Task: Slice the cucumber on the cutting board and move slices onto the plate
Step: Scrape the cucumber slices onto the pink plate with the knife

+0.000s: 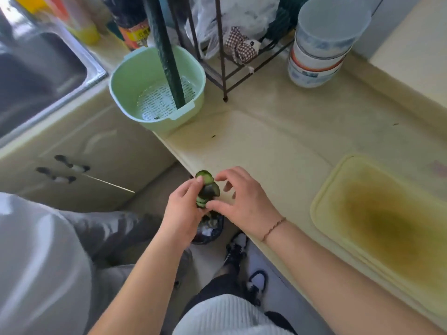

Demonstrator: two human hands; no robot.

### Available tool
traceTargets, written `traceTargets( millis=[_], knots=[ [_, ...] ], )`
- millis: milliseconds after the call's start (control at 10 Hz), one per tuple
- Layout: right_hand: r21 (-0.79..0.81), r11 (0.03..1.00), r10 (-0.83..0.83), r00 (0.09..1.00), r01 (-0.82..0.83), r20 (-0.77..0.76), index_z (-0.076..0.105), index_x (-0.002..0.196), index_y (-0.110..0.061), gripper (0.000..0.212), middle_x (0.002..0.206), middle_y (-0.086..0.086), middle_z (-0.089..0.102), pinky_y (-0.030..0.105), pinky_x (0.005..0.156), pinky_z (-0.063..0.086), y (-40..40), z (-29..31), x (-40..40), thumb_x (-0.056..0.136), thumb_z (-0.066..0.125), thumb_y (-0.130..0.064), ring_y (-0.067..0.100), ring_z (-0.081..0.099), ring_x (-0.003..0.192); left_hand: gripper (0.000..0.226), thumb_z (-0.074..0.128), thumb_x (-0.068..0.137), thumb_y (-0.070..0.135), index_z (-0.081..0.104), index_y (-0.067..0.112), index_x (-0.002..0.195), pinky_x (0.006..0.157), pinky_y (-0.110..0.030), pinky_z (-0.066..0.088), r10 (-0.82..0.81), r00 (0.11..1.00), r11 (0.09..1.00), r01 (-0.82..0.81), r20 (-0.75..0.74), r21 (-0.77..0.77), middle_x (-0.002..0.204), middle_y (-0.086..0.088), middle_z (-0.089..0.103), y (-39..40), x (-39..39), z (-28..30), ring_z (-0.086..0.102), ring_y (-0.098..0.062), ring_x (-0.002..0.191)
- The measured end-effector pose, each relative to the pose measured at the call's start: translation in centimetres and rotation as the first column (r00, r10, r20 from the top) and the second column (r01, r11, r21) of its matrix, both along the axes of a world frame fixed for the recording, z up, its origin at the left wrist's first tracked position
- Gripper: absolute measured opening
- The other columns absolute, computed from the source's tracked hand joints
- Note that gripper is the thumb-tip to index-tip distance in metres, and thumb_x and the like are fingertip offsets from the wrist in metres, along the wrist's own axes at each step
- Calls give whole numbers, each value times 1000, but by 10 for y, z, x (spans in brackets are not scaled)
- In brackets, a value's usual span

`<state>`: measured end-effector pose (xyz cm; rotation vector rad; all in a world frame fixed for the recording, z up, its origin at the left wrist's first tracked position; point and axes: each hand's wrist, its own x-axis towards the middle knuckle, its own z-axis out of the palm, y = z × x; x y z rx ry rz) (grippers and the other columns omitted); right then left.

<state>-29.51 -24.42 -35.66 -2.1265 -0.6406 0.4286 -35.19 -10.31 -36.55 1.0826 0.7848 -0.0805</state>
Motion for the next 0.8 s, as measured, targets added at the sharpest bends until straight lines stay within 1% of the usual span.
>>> traceTargets(
  millis=[100, 200, 300, 400, 500, 600, 700, 800],
  knots=[
    [12, 998, -65, 997, 64, 35, 60, 115, -20, 36, 110, -12, 53, 7, 74, 39, -8, -4, -13, 86, 65, -42, 3, 51, 87, 24, 53, 105, 27, 70, 12, 96, 73, -31, 53, 195, 976, 980, -190, -95, 56, 94, -9, 69, 19, -23, -17, 63, -22, 90],
    [-11, 999, -53, 998, 53, 35, 62, 111, -20, 27, 107, -13, 55, 8, 74, 38, -12, -12, -14, 91, 60, -38, 5, 52, 87, 21, 57, 104, 27, 69, 12, 95, 74, -33, 53, 286, 932, 957, -266, -221, 119, 99, -11, 69, 35, -41, -45, 63, -26, 98],
    [-26, 999, -26, 999, 27, 25, 62, 110, -22, 23, 105, -14, 55, 11, 76, 39, -6, -15, -11, 91, 59, -36, 5, 53, 88, 20, 59, 103, 26, 67, 9, 97, 74, -32, 55, 304, 896, 952, -271, -325, 143, 104, -12, 68, 42, -48, -74, 64, -23, 99],
    [-24, 999, -25, 999, 26, 42, 64, 109, -22, 21, 105, -14, 57, 10, 75, 41, -5, -14, -6, 91, 61, -34, 5, 55, 89, 19, 61, 103, 25, 65, 8, 94, 71, -31, 56, 329, 864, 944, -291, -381, 154, 102, -13, 66, 49, -41, -105, 63, -22, 94],
    [-32, 999, -15, 997, 17, 76, 65, 106, -22, 22, 104, -13, 59, 9, 76, 42, -11, -13, 1, 90, 59, -35, 6, 56, 88, 28, 60, 103, 34, 67, 7, 108, 77, -35, 57, 315, 833, 948, -294, -455, 118, 119, -15, 66, 58, -36, -140, 66, -24, 100],
    [-38, 999, -21, 997, 23, 69, 65, 104, -23, 17, 103, -14, 59, 10, 76, 43, -17, -17, 4, 90, 62, -32, 6, 57, 88, 66, 43, 105, 53, 42, 4, 150, 110, -44, 45, 313, 774, 932, -361, -550, 21, 150, -14, 49, 63, -38, -161, 50, -33, 137],
    [-41, 998, -44, 998, 46, 50, 65, 103, -23, 14, 101, -15, 58, 12, 77, 47, -22, -23, 6, 90, 64, -29, 4, 57, 87, 69, 32, 107, 55, 38, 3, 152, 117, -40, 37, 322, 756, 912, -409, -570, -28, 135, -11, 58, 61, -47, -173, 47, -29, 139],
    [-20, 998, -57, 997, 58, 49, 66, 101, -21, 13, 100, -14, 58, 13, 78, 47, -24, -26, 4, 90, 65, -27, 4, 57, 86, 63, 32, 107, 57, 47, 9, 144, 105, -36, 46, 323, 740, 917, -398, -589, 4, 108, -6, 61, 62, -54, -182, 58, -25, 114]
  ],
)
